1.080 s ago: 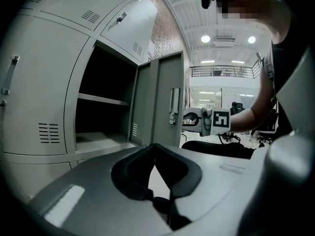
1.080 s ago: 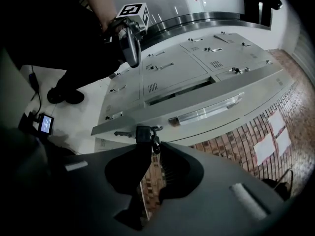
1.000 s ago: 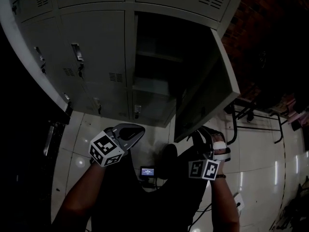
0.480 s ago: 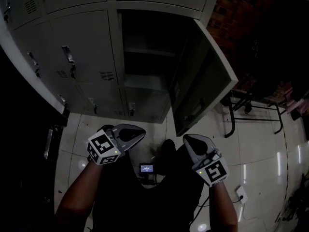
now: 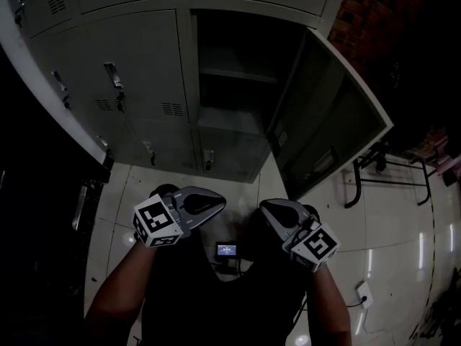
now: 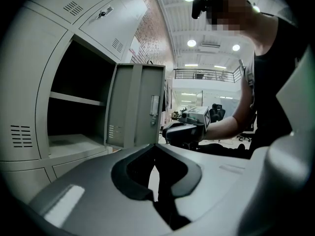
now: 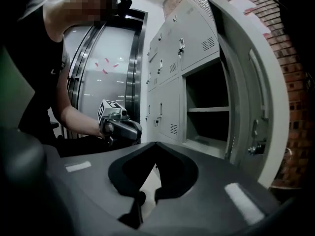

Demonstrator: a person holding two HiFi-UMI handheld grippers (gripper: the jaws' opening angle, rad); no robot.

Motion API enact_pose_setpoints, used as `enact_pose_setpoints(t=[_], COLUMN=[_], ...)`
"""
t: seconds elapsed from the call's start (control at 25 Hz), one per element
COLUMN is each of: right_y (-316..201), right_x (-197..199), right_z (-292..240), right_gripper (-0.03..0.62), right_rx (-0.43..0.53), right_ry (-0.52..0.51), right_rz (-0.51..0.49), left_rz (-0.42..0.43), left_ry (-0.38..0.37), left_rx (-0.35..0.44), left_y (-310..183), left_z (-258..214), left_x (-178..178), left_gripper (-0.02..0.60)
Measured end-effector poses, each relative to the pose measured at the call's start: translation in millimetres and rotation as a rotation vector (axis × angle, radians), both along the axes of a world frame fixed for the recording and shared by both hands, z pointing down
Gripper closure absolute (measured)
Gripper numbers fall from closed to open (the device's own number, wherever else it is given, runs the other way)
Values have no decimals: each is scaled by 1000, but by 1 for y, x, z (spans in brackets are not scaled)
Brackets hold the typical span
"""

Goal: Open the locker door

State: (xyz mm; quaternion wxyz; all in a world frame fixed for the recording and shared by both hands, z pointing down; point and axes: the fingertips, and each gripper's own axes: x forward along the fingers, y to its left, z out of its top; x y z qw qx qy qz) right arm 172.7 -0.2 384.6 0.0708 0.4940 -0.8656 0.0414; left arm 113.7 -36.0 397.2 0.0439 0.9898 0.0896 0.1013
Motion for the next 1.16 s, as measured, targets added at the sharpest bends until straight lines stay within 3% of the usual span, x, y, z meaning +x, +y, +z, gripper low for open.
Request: enact_pose_setpoints(t=[0.24, 0.48, 1.16], right_y=[-4, -12, -16], right_x=[-4, 0, -12], right_z=[4, -2, -1], right_gripper=[594, 594, 594], right_rx=[-9, -38, -21], right_ry=[13, -45, -6], right_rz=[-3, 23, 24], left_rz=[7, -10, -31], left_ry=[-13, -52, -37], left_rx=[-3, -15, -16], left_y=[0, -5, -7], left_z=[4, 7, 5], left_x=[0, -3, -21], left_gripper=[569, 569, 569])
